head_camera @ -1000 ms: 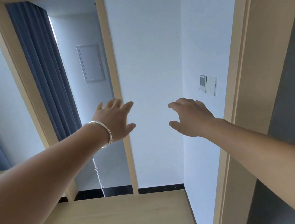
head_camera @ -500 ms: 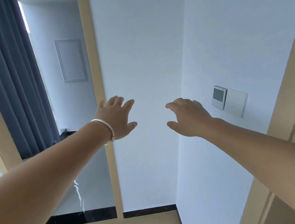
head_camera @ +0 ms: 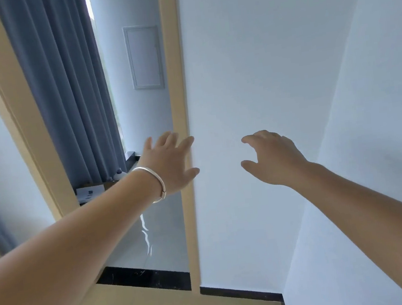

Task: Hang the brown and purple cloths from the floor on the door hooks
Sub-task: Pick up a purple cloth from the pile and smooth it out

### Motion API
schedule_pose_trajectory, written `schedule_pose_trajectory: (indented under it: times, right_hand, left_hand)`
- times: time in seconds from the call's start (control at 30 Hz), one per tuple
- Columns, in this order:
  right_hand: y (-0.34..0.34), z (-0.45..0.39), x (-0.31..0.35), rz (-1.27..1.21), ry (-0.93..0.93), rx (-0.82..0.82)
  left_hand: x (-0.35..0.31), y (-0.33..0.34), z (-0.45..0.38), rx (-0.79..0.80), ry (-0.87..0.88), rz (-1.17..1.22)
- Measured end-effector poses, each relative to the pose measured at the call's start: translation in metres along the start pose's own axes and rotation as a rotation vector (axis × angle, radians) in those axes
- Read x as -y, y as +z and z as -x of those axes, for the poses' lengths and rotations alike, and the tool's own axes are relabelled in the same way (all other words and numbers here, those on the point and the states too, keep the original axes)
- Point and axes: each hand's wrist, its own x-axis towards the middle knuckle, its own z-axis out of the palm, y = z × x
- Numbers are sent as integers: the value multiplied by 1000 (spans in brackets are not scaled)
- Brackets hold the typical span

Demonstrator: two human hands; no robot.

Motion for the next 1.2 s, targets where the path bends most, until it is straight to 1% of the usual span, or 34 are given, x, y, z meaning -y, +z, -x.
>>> schedule_pose_trajectory:
  times: [0.17,0.33,0.53,0.73,0.87,1.0,1.2]
  right_hand:
    - [53,-93,26,-77,-185,30]
    - [83,-188,67,-175,-402,-18]
    - [122,-254,130,-233,-656,-20]
    - [158,-269,220,-306,-878,44]
    - [179,-267,294,-294,-1013,100]
    - [192,-262,377,-249,-1119,121]
    - [194,-268,504,-209,-1222,115]
  left_hand:
    - [51,42,-32,48,-156,-76]
    - [105,65,-55,113,-364,-131]
    - [153,79,-48,167,-572,-183]
    - [203,94,8,235,-798,-204]
    - [243,104,57,261,-938,-220]
    - [299,108,108,263,-1037,-205]
    - [400,107,181,249,-1150,-217]
